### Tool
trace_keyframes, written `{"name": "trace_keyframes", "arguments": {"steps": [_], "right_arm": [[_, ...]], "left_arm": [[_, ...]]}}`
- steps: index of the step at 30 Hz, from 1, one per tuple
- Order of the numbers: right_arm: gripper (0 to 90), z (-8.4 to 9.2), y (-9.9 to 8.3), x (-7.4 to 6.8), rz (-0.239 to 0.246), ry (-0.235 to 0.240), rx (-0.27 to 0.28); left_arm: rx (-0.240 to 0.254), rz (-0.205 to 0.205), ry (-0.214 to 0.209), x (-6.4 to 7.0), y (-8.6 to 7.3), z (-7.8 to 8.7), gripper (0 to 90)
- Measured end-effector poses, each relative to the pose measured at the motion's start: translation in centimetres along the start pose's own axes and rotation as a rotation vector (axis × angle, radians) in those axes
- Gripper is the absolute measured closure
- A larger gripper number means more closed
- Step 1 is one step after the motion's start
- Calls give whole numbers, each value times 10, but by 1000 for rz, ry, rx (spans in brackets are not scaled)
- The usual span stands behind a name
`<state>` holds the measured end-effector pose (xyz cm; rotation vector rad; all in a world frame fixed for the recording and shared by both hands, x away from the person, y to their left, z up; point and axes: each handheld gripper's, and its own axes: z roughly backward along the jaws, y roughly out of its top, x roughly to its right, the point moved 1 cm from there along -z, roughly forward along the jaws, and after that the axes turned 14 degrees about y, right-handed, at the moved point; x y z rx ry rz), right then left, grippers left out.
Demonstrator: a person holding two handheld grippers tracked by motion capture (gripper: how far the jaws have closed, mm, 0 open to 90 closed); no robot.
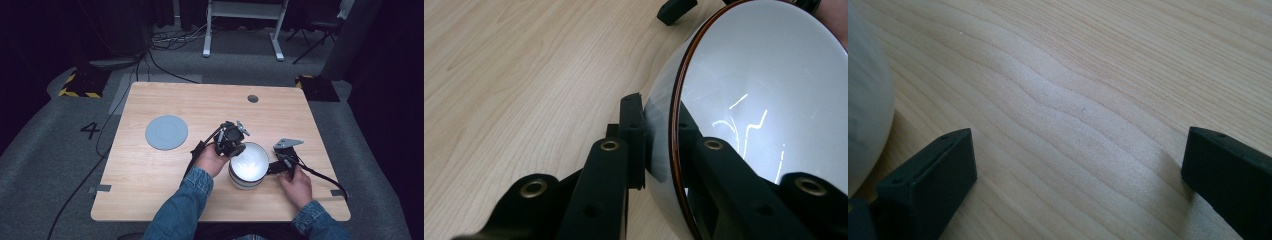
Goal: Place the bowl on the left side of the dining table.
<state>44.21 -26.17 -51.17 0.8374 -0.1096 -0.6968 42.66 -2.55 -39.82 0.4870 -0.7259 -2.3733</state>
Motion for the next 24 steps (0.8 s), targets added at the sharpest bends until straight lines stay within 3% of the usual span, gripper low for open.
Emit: {"name": "trace_keyframes", "arguments": {"steps": [3,5,6,7,8,10,11,14,18,24], "right_arm": [[12,0,0,0,1,0,0],[12,0,0,0,-2,0,-1],[12,0,0,0,-2,0,-1],[12,0,0,0,6,0,2],[12,0,0,0,6,0,1],[12,0,0,0,6,0,1],[12,0,0,0,5,0,1],[12,0,0,0,-2,0,1],[12,0,1,-1,-16,1,12],[12,0,1,-1,-16,1,12]], "left_arm": [[20,-27,4,-1,1,3,818],[22,-11,3,1,1,7,817],[43,-22,6,0,3,8,817],[23,-3,0,1,3,12,817],[33,6,0,2,3,14,817],[38,4,-3,1,5,18,817],[69,-12,2,0,7,19,817],[56,7,0,1,8,28,816],[93,-9,20,-2,12,38,816],[129,25,53,-11,13,49,816]]}}
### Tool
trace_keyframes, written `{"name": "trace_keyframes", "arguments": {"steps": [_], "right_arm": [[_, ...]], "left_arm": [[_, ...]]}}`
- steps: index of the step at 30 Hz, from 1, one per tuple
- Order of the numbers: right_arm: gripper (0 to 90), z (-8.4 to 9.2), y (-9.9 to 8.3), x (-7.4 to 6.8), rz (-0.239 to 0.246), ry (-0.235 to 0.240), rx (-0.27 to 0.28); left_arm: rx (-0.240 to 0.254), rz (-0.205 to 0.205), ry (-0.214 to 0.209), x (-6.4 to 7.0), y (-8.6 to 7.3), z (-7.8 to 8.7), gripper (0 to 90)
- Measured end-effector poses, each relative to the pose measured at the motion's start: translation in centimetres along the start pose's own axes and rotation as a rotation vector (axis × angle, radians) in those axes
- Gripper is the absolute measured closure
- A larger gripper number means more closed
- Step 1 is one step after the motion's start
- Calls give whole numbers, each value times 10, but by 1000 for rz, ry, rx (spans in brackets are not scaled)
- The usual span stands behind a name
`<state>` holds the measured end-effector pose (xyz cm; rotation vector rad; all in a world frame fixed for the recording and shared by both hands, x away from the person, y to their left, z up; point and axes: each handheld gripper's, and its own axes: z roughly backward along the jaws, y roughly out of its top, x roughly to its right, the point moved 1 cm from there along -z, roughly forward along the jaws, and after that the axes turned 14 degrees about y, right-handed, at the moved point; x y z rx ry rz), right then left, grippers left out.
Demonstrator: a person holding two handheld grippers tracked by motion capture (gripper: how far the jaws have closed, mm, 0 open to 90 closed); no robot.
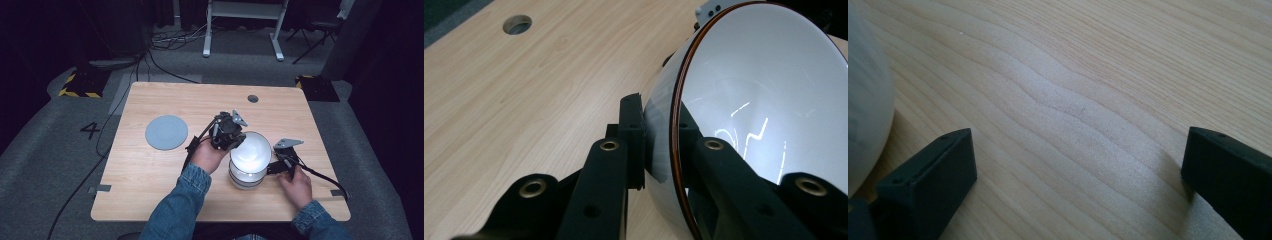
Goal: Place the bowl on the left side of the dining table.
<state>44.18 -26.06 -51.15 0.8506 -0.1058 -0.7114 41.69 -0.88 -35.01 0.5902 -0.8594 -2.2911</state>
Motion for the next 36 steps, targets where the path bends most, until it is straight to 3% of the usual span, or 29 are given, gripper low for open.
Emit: {"name": "trace_keyframes", "arguments": {"steps": [9,17,20,27,36], "right_arm": [[12,0,0,0,-1,0,0],[12,0,0,0,6,0,-1],[11,1,-1,2,37,-1,-21],[12,1,-1,2,32,0,-21],[11,1,-1,2,36,0,-22]], "left_arm": [[39,57,31,-11,6,5,815],[26,101,82,-32,8,7,814],[34,136,120,-42,7,10,814],[35,244,178,-67,7,6,814],[10,255,262,-93,15,2,814]]}}
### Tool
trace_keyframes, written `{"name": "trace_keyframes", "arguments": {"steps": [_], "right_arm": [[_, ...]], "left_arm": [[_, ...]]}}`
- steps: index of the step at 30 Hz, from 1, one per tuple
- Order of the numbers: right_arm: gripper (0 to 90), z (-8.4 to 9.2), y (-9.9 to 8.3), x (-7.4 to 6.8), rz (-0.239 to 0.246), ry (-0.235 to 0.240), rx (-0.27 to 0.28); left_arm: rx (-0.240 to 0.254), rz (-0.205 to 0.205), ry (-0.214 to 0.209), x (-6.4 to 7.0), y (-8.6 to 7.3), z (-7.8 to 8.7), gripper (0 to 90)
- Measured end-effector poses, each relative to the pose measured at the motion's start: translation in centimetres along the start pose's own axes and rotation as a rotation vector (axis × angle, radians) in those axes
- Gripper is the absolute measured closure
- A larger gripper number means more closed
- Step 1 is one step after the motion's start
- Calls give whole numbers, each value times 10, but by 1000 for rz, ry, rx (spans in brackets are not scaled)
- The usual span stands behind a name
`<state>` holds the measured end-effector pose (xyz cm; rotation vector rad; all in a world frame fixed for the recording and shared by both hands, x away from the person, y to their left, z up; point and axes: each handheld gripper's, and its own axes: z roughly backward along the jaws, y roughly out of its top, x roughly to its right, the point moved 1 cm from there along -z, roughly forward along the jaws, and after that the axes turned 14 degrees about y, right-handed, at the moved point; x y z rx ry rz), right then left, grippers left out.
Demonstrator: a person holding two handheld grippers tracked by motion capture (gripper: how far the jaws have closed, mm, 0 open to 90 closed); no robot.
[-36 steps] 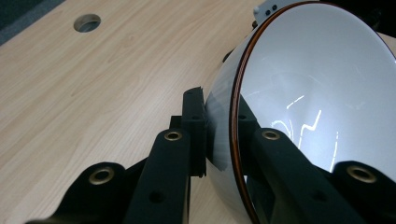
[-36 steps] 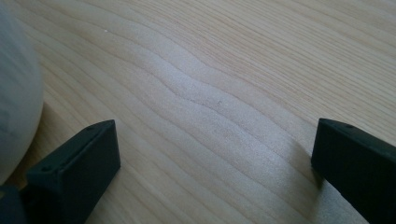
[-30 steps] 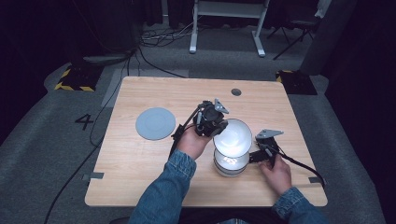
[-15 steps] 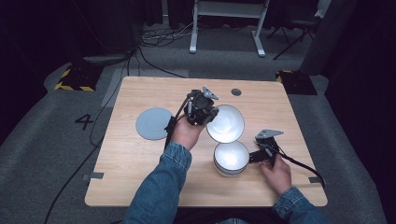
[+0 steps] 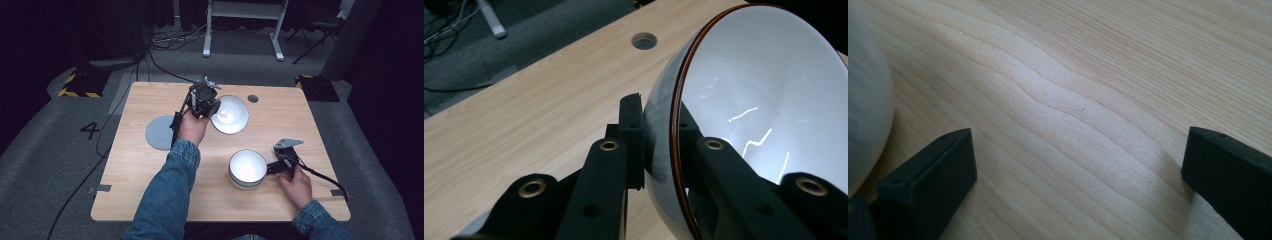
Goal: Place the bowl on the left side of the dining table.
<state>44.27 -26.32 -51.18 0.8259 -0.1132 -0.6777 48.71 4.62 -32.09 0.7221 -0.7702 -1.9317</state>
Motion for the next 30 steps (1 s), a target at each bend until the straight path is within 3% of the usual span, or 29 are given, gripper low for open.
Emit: {"name": "trace_keyframes", "arguments": {"steps": [10,14,18,30], "right_arm": [[12,0,0,0,1,0,-1],[12,0,0,0,-3,0,-1],[11,0,0,0,1,0,-1],[12,0,0,0,-6,1,1]], "left_arm": [[-17,90,49,-28,2,-5,815],[-41,138,81,-41,-4,-7,814],[-51,188,83,-56,-12,-7,814],[-92,281,164,-101,-37,2,814]]}}
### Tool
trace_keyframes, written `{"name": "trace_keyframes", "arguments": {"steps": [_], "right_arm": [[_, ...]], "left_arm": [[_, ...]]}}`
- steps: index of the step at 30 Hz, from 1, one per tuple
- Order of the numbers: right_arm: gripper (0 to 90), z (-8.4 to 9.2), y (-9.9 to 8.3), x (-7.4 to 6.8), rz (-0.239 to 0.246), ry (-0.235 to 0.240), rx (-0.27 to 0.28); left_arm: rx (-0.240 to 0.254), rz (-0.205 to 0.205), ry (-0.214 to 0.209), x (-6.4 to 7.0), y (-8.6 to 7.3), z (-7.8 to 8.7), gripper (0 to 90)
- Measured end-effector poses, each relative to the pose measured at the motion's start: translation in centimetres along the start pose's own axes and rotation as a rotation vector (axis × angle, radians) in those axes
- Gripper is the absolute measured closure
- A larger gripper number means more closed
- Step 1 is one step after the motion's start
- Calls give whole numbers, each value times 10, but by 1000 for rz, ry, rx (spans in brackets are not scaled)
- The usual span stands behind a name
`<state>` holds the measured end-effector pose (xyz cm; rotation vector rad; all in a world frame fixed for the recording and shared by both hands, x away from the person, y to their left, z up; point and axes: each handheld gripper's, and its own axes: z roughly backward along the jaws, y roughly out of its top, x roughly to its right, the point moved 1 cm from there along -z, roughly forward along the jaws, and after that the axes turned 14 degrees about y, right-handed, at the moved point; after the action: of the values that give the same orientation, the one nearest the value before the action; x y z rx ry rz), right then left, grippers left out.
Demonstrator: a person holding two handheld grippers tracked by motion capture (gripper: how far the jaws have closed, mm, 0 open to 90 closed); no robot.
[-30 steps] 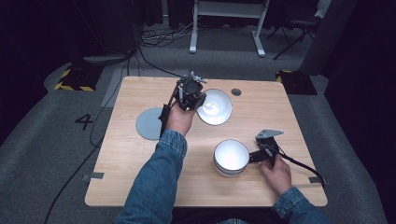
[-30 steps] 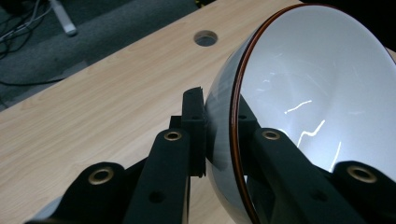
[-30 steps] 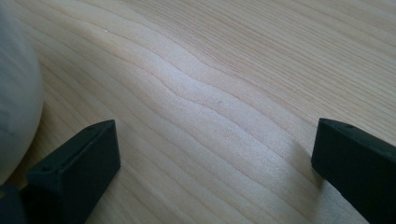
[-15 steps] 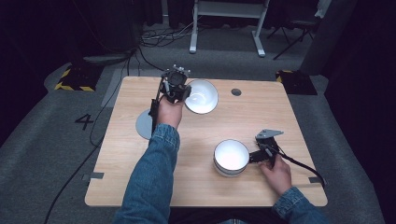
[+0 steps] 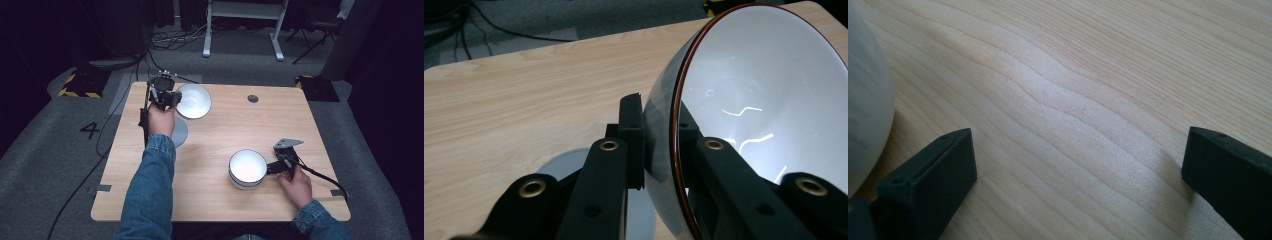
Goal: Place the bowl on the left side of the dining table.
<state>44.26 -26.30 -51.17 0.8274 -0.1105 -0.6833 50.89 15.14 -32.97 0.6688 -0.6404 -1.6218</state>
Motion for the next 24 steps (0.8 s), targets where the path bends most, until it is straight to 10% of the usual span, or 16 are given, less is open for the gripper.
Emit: {"name": "trace_keyframes", "arguments": {"steps": [13,24], "right_arm": [[12,0,0,0,0,0,0],[12,0,0,0,-2,0,1]], "left_arm": [[-23,117,5,-39,-9,-6,813],[-155,153,58,-56,-15,-35,812]]}}
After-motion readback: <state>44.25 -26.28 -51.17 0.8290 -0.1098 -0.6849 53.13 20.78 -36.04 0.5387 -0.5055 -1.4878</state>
